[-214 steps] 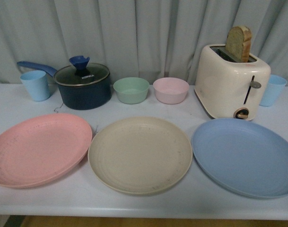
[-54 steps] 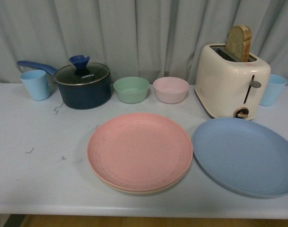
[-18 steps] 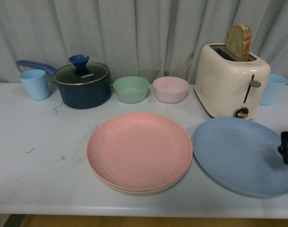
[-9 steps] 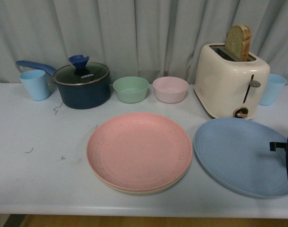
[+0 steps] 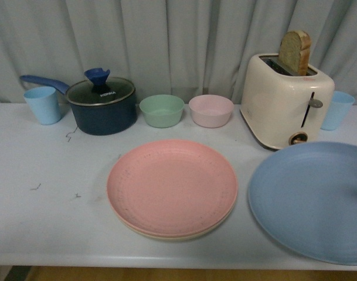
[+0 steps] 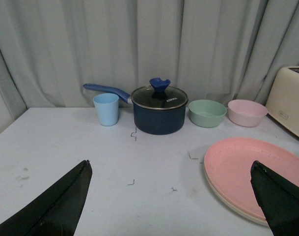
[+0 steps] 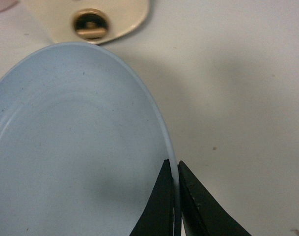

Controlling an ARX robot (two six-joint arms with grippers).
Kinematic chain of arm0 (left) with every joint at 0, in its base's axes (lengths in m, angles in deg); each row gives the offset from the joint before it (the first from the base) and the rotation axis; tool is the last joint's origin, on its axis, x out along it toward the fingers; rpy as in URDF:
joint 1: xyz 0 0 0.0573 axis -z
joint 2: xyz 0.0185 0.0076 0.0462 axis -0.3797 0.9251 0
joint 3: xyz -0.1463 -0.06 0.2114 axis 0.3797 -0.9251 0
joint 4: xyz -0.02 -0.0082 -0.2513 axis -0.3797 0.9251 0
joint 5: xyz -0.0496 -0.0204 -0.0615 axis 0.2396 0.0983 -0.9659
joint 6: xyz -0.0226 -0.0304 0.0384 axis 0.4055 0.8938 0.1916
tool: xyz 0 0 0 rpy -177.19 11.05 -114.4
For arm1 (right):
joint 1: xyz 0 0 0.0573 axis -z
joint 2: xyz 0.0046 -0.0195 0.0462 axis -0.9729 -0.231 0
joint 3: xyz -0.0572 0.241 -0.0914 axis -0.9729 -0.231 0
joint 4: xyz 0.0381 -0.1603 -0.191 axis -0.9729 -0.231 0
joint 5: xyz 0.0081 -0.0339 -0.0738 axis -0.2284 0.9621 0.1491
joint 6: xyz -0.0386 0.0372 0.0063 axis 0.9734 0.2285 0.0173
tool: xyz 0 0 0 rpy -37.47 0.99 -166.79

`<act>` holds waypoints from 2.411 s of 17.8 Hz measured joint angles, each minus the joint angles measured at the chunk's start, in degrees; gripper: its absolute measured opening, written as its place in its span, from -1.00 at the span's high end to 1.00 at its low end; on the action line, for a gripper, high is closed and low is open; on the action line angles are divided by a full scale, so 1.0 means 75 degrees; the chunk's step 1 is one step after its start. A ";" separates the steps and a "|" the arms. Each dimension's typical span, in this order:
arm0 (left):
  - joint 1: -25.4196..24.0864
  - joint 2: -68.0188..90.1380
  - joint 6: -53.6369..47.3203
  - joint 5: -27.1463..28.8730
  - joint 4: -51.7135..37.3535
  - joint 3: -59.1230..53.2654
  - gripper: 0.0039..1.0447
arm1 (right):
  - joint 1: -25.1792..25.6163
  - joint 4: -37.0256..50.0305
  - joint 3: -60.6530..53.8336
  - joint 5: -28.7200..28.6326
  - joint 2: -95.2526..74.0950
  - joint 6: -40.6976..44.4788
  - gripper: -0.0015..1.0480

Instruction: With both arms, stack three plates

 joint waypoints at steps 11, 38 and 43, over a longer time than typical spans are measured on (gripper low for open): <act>0.0000 0.0000 0.0003 -0.0003 0.0000 0.0000 -0.88 | -0.3343 -0.0108 0.1728 0.0224 -0.0682 -0.1903 0.94; -0.0003 0.0000 0.0003 0.0000 0.0000 0.0000 -0.88 | -0.2632 0.6161 -0.2331 0.2643 0.1964 -0.0067 0.27; -0.0003 0.0000 0.0003 0.0000 0.0000 0.0000 -0.88 | -0.2509 0.5965 -0.3101 0.2384 0.2483 0.0058 0.65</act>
